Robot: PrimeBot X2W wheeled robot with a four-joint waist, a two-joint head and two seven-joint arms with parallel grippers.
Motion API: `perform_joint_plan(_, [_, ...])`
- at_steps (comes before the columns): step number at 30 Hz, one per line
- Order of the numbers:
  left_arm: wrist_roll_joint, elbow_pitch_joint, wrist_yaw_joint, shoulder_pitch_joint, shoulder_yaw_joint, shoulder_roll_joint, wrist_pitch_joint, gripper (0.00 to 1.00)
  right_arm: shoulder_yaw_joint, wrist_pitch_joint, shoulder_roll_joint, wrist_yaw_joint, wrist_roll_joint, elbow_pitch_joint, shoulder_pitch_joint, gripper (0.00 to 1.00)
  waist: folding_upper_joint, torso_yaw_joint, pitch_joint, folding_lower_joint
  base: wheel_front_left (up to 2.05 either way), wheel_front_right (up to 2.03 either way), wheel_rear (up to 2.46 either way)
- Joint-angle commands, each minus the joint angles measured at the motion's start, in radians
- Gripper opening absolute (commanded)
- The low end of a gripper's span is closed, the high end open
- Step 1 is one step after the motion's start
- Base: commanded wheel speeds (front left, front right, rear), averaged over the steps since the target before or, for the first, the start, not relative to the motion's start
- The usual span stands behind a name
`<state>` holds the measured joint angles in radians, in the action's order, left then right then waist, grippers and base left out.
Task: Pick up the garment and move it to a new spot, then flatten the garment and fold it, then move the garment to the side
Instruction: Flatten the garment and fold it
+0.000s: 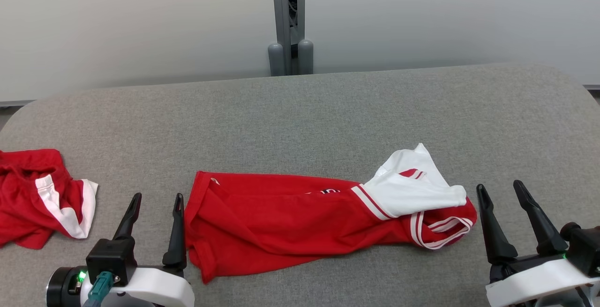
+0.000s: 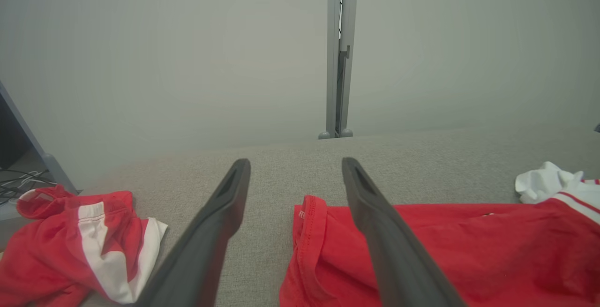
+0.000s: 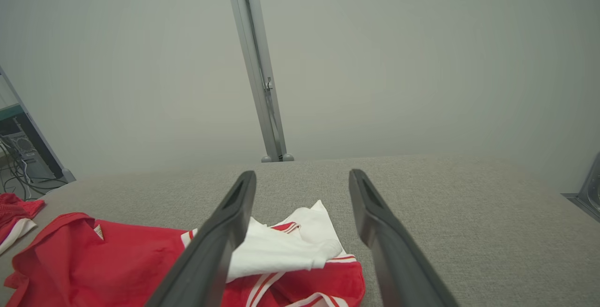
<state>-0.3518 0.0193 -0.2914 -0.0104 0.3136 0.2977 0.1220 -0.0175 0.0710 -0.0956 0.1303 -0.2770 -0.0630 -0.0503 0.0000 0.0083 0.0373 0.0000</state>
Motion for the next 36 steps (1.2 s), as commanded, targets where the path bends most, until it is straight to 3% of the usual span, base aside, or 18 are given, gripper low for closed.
perform_joint_plan(1, [0.005, 0.003, -0.005, 0.010, -0.001, 0.005, -0.005, 1.00, -0.002, 0.000, 0.002, 0.001, 0.005, -0.007, 0.000, 1.00, 0.0000, 0.001, 0.002, 0.0000, 0.00, 0.00, 0.00])
perform_joint_plan(9, [0.011, 0.007, -0.006, 0.034, 0.008, 0.012, -0.021, 1.00, -0.005, 0.003, 0.008, 0.001, 0.002, -0.004, 0.009, 1.00, 0.0000, 0.002, 0.012, 0.0000, 0.00, 0.00, 0.00])
perform_joint_plan(15, [0.013, -0.016, 0.043, 0.148, 0.050, 0.016, -0.098, 1.00, -0.010, -0.002, 0.004, 0.001, -0.001, -0.010, 0.031, 1.00, 0.0000, -0.005, 0.059, 0.0000, 0.00, 0.00, 0.00])
perform_joint_plan(22, [-0.021, -0.202, 0.127, 0.316, 0.099, 0.015, -0.266, 1.00, -0.042, 0.012, -0.003, 0.001, -0.015, 0.009, 0.070, 1.00, 0.0000, -0.050, 0.131, 0.0000, 0.00, 0.00, 0.00])
perform_joint_plan(32, [-0.081, -0.414, 0.173, 0.394, 0.068, 0.042, -0.341, 1.00, -0.057, 0.048, -0.002, 0.001, -0.032, 0.054, 0.104, 1.00, 0.0000, -0.101, 0.184, 0.0000, 0.00, 0.00, 0.00])
perform_joint_plan(33, [-0.094, -0.423, 0.182, 0.397, 0.066, 0.040, -0.345, 0.78, -0.057, 0.051, -0.002, 0.001, -0.033, 0.059, 0.105, 1.00, 0.0000, -0.102, 0.186, 0.0000, 0.00, 0.00, 0.00])
perform_joint_plan(34, [-0.101, -0.429, 0.190, 0.403, 0.065, 0.038, -0.347, 0.27, -0.056, 0.054, -0.004, 0.001, -0.034, 0.062, 0.106, 1.00, 0.0000, -0.102, 0.189, 0.0000, 0.00, 0.00, 0.00])
perform_joint_plan(35, [-0.104, -0.435, 0.195, 0.405, 0.066, 0.038, -0.348, 0.00, -0.054, 0.056, -0.005, 0.001, -0.035, 0.065, 0.106, 1.00, 0.0000, -0.102, 0.190, 0.0000, 0.00, 0.00, 0.00])
perform_joint_plan(36, [-0.104, -0.436, 0.193, 0.409, 0.064, 0.041, -0.340, 0.00, -0.053, 0.056, -0.006, 0.001, -0.037, 0.068, 0.108, 1.00, 0.0000, -0.101, 0.191, 0.0000, 0.00, 0.00, 0.00])
